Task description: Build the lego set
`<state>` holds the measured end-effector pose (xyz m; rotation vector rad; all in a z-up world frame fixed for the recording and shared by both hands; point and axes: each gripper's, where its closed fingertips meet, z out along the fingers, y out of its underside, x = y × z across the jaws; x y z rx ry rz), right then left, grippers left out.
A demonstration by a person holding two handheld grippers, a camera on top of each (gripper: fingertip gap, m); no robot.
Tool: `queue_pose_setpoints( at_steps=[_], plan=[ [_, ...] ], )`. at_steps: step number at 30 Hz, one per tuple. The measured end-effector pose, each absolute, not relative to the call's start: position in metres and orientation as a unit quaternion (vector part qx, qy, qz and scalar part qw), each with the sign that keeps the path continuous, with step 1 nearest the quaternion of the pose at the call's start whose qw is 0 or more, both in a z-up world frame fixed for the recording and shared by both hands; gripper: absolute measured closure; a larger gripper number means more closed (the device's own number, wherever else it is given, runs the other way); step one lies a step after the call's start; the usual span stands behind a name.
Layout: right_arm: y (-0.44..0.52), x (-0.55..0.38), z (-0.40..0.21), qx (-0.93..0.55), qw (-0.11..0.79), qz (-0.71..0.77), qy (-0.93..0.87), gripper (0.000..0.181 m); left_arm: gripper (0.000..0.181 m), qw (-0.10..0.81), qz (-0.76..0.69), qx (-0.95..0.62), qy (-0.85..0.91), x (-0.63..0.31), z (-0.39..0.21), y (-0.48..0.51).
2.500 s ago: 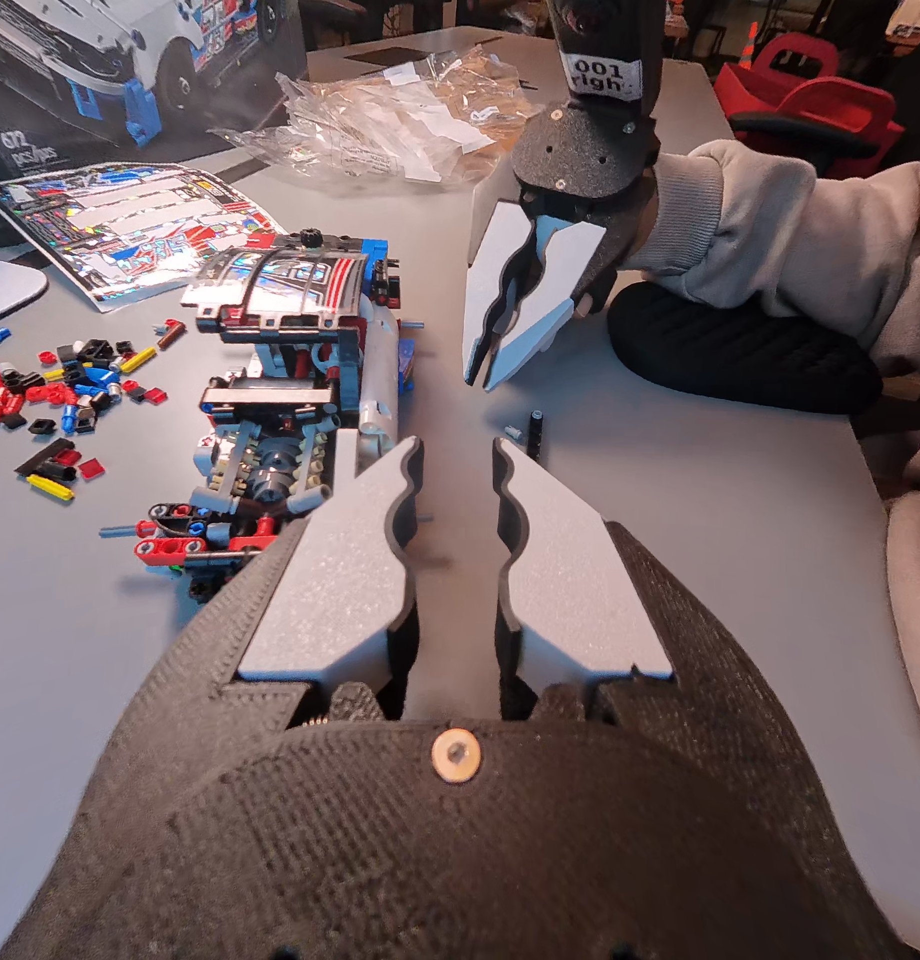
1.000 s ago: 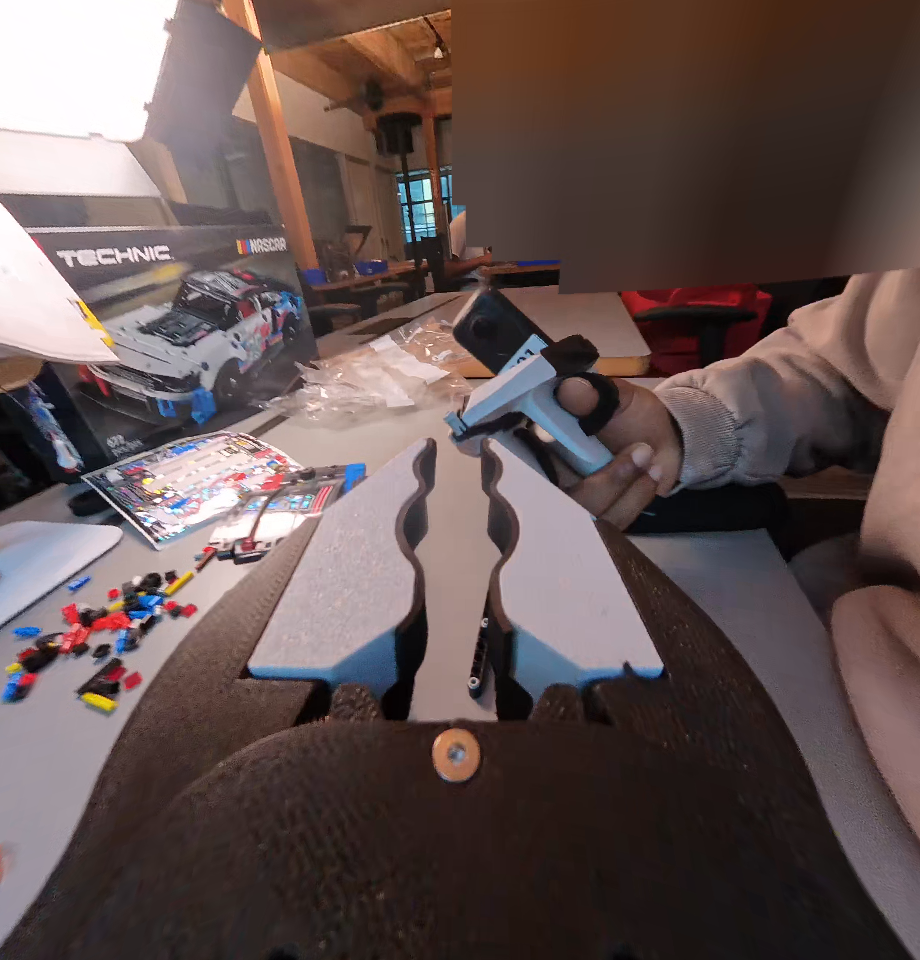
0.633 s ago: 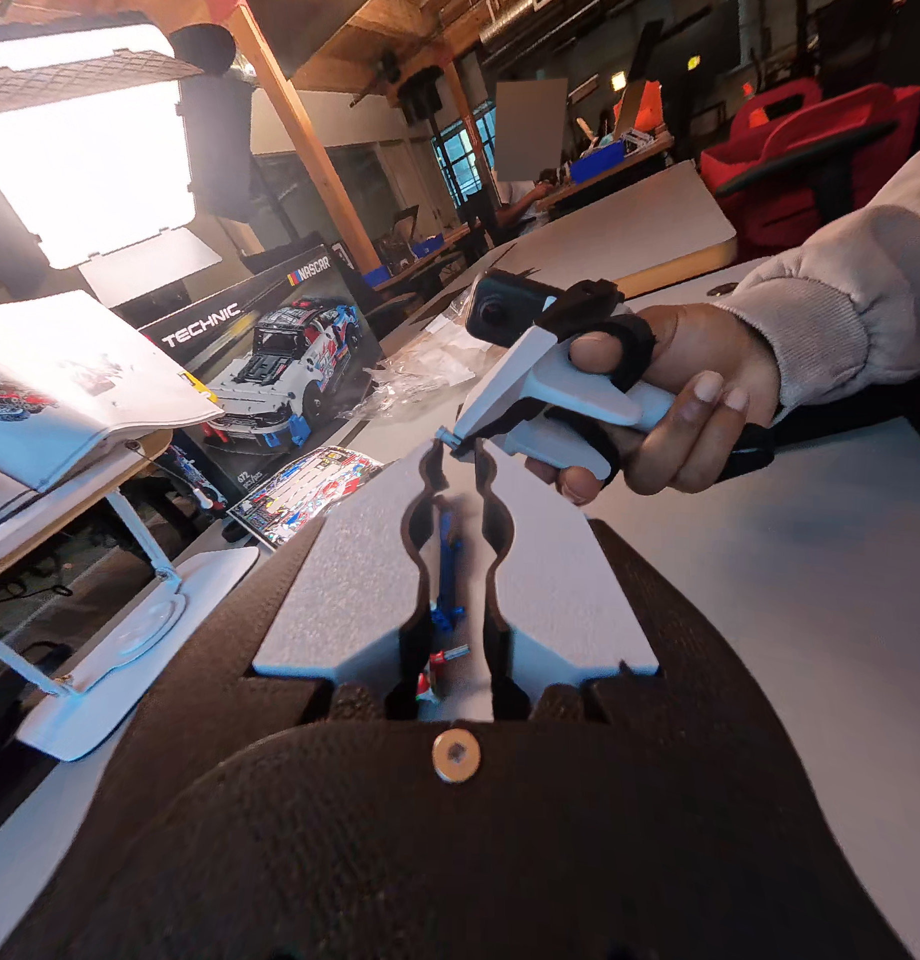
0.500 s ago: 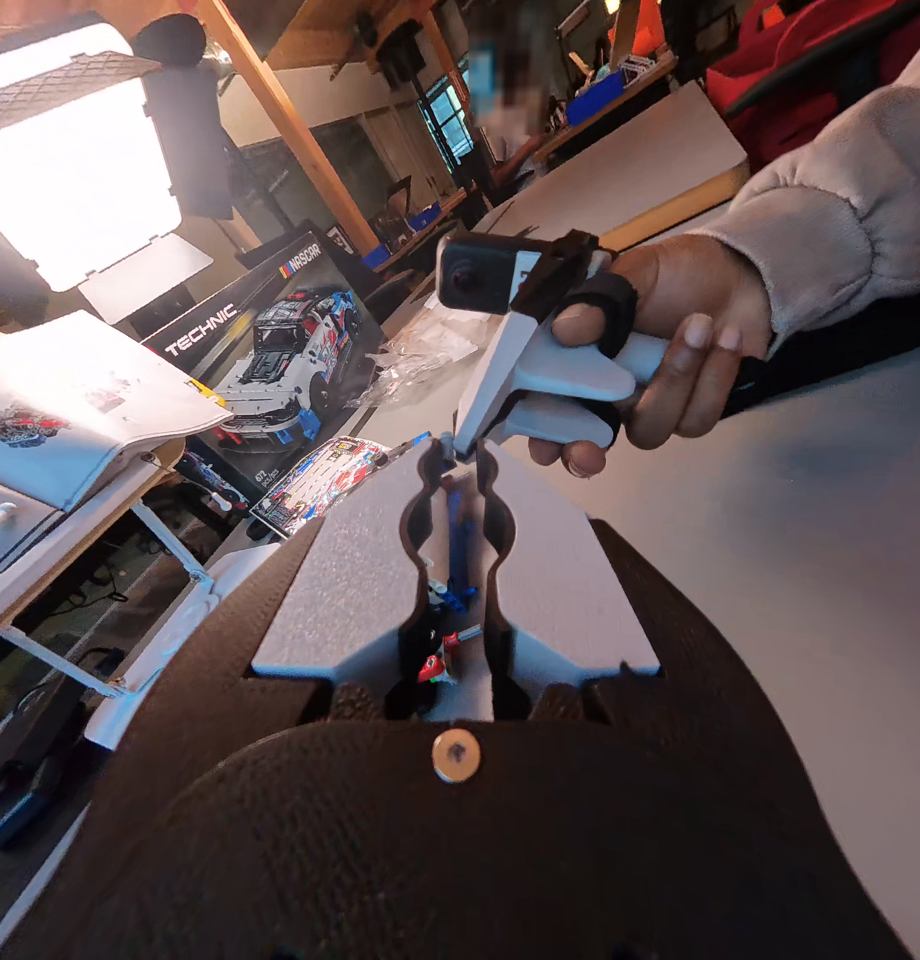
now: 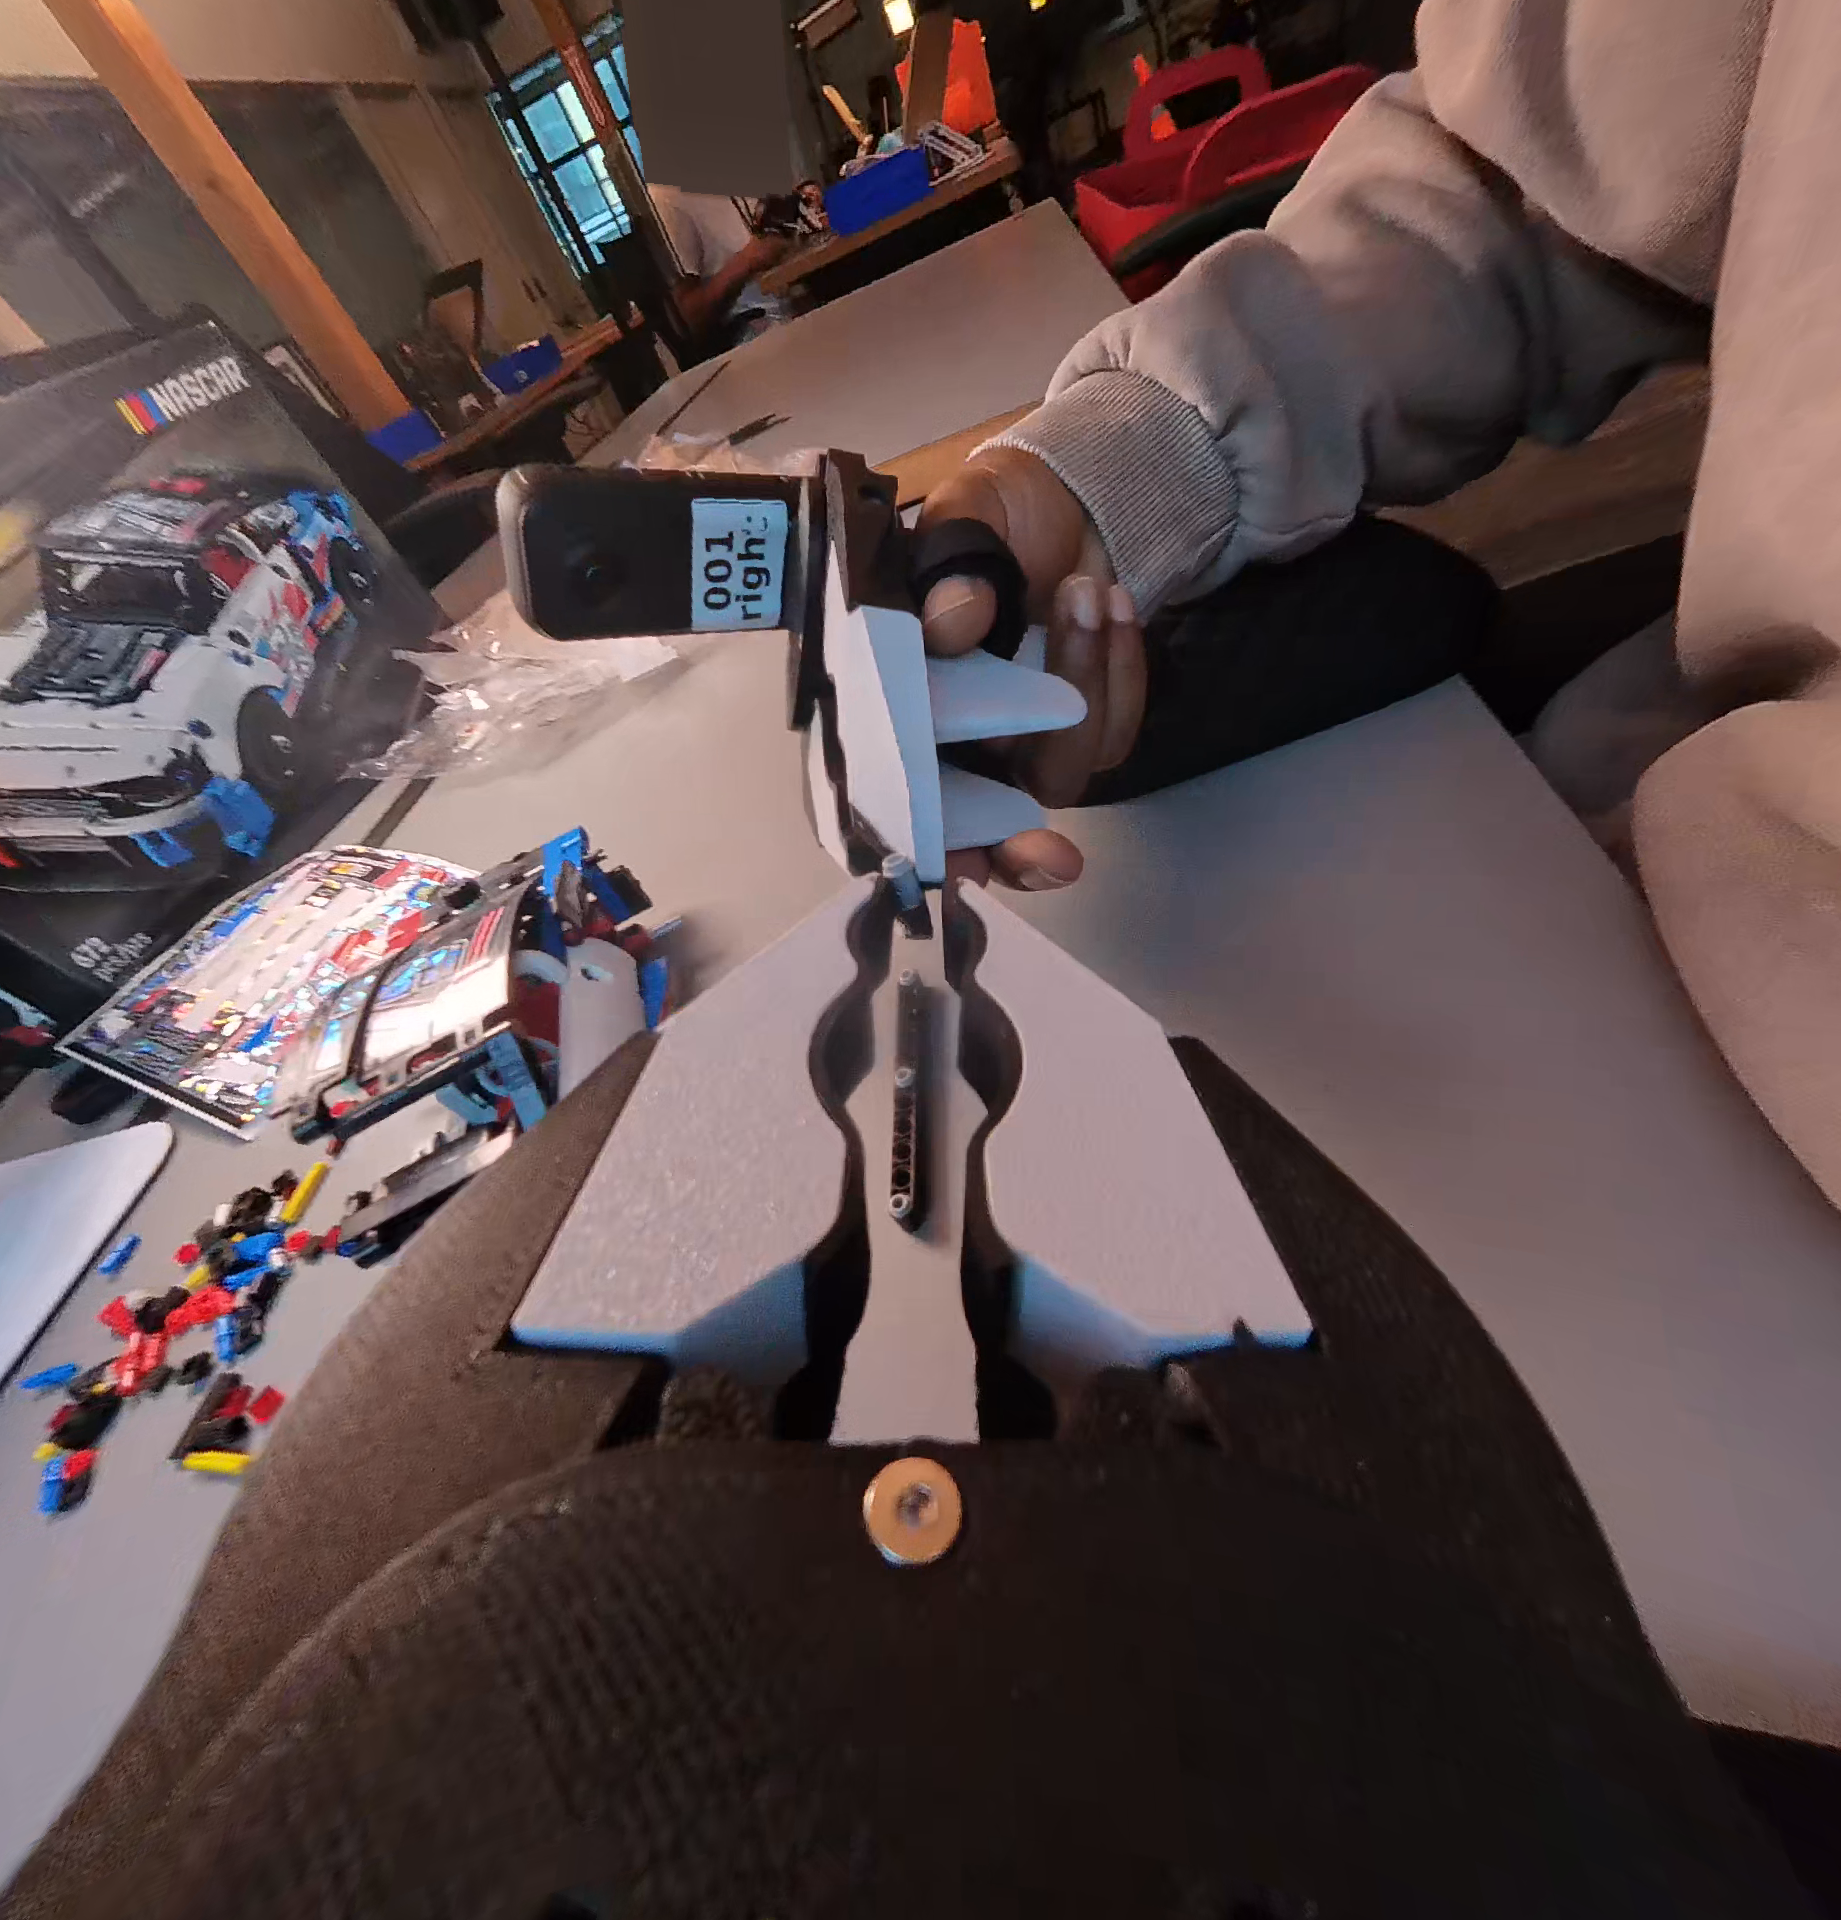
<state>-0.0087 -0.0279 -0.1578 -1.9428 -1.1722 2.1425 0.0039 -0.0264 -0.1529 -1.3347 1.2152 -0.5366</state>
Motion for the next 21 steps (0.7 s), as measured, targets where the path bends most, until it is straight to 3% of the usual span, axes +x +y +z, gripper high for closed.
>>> queue_pose_setpoints(
  at_steps=[6, 15, 21],
  plan=[
    [-0.018, -0.006, -0.159, -0.618, 0.014, 0.697, -0.364, 0.175, 0.178, 0.559, -0.295, -0.613, 0.475, -0.005, -0.155, -0.017],
    [0.002, -0.009, -0.172, -0.620, 0.276, 0.488, -0.549, 0.171, 0.178, 0.494, -0.252, -0.686, 0.471, -0.008, -0.188, -0.001],
    [-0.002, -0.012, -0.190, -0.633, 0.275, 0.415, -0.593, 0.173, 0.179, 0.480, -0.229, -0.688, 0.494, -0.004, -0.197, -0.004]
  ],
)
